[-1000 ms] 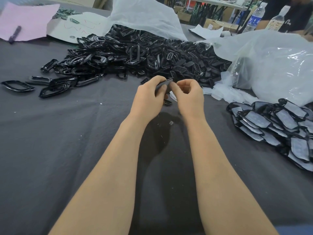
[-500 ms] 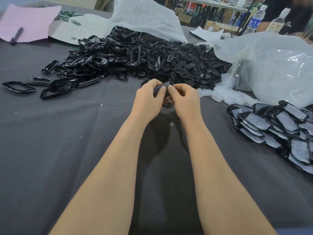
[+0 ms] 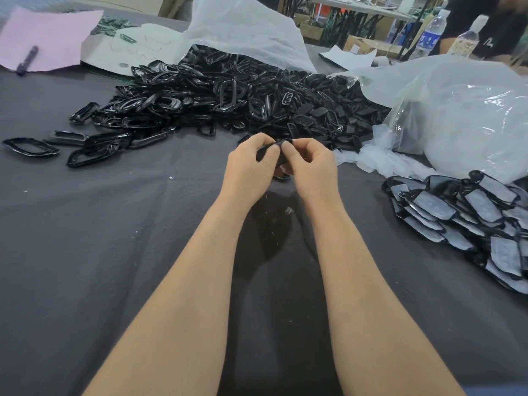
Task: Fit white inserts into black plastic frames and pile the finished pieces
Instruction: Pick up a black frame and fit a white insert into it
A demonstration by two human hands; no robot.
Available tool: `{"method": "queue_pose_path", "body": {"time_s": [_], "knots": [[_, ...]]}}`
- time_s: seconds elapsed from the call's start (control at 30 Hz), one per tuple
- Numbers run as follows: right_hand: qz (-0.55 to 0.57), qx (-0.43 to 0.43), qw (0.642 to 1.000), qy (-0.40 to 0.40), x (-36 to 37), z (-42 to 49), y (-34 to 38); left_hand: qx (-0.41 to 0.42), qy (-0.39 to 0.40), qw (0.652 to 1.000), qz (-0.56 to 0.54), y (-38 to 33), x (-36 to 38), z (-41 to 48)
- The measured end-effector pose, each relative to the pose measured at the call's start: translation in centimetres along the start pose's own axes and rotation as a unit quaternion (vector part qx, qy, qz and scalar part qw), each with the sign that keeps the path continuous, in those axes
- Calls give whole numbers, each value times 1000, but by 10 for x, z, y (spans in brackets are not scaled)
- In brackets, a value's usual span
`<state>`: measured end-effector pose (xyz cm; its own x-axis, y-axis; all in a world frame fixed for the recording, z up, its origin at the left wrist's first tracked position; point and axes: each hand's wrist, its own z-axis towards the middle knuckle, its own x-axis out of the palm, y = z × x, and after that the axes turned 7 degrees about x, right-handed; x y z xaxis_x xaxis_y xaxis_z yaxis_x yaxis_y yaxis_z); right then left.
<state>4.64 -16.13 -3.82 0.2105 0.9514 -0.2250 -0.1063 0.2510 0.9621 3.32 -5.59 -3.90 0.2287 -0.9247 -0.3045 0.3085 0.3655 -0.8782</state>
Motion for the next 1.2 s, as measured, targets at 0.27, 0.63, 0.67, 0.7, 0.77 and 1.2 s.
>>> {"method": "queue_pose_path", "body": {"time_s": [0.27, 0.63, 0.67, 0.7, 0.77, 1.2], "knots": [[-51, -5, 998, 28, 1, -1, 0, -12, -10, 1000, 6, 2, 0, 1], [-42, 18, 999, 16, 1, 1, -1, -5, -5, 1000, 24, 4, 1, 1], [-40, 23, 999, 9, 1, 1, -1, -14, -7, 1000, 14, 4, 1, 1], [-38, 27, 999, 1, 1, 2, -1, -24, -10, 1000, 3, 4, 1, 2], [-36, 33, 999, -17, 0, 1, 1, -43, -12, 999, -12, 3, 1, 3], [16, 60, 998, -15, -4, -3, 5, -63, -2, 996, -62, -2, -1, 0]]}}
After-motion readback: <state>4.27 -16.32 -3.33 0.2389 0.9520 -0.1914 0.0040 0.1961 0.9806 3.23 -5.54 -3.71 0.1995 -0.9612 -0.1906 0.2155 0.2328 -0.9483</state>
